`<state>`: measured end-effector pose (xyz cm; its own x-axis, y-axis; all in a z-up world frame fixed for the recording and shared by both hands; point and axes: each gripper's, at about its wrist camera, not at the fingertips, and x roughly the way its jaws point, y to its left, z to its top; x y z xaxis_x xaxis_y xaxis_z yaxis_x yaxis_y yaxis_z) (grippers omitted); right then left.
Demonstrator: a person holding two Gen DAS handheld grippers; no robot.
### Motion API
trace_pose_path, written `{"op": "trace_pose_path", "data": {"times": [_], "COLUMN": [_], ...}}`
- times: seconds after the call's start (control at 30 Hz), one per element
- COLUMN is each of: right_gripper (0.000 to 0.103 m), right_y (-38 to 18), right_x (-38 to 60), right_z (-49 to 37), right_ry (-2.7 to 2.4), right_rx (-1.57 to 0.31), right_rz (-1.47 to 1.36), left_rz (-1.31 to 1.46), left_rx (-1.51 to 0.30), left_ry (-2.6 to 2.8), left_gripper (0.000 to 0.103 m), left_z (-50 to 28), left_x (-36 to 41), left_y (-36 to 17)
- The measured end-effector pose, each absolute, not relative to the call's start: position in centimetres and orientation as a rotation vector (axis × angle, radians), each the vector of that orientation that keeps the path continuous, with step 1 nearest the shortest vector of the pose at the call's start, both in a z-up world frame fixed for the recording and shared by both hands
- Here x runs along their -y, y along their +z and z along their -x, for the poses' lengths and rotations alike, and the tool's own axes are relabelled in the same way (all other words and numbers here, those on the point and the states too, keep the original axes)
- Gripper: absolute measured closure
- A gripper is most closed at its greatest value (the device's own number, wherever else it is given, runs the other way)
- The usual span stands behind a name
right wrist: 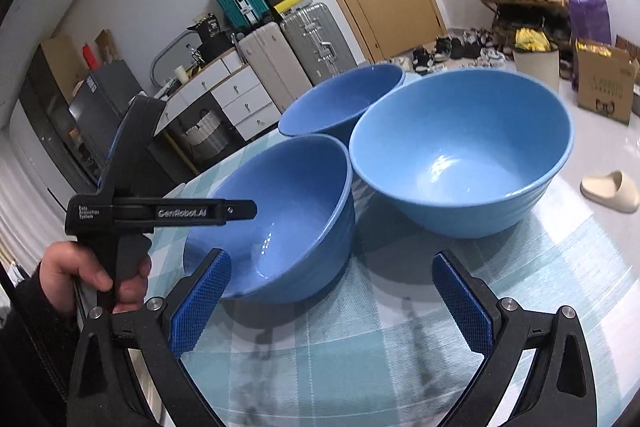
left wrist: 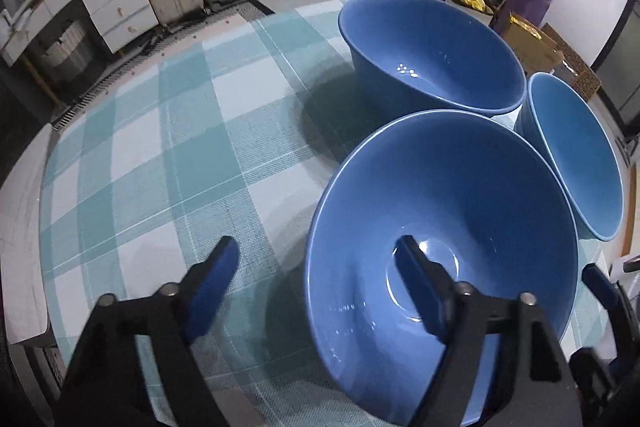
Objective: Organize plates and bowls
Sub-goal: 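Reach the left tool to the nearest blue bowl and close on its rim, then close the right tool on the blue bowl's rim while the left tool holds it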
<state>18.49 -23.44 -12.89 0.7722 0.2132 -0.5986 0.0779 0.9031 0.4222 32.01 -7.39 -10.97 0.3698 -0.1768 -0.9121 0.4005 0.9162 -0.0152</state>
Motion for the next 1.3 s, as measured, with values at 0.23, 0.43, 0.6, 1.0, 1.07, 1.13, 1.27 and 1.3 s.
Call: {"op": "trace_pose_path", "data": {"times": [0.23,0.43,0.6,1.0,1.07,1.13,1.27,1.3], "right_gripper": [0.001,0.001,0.001,0.019,0.032,0.045,0.065,0.066], "right_y": [-13.6,-14.1,-14.0,-13.4,-13.9,-14.2,-14.8,-14.8], "right_x": [23.5,23.7,23.6,23.9,24.0,23.9,23.8,23.7], "right_z": [-19.2,-19.9,-20.3,-21.6,-21.9,-22.4,-23.2,-23.3], "right_ry": [0.066,0.084,0.082,0.083,0.097,0.109,0.111,0.100], "right_rx": [-0.731,-0.788,-0.786,-0.814,-0.846,-0.872,-0.914,-0.922], "right_rz": [-0.468,-0.475,-0.477,-0.470,-0.489,-0.506,-0.536,-0.531], "left_rz": [-0.228,-0.263,-0.310,-0.335,-0.340,-0.340,-0.328,-0.328], "left_rx": [-1.196,-1.230,-1.231,-1.262,-1.267,-1.264,-1.265,-1.265], "left_ry": [-0.455,-0.448,-0.467,-0.490,-0.498,-0.503,-0.506,-0.504], "left_gripper": [0.059,0.085,0.090,0.095,0.094,0.094,0.094,0.094], "left_z": [-32.9,-33.2,-32.5,-31.3,-30.9,-30.5,-30.2,-30.1], "left_x": [8.2,8.5,8.9,8.2,8.2,8.1,7.8,7.7], "left_y": [-11.8,-12.2,-11.5,-11.2,-11.3,-11.2,-11.3,-11.3]}}
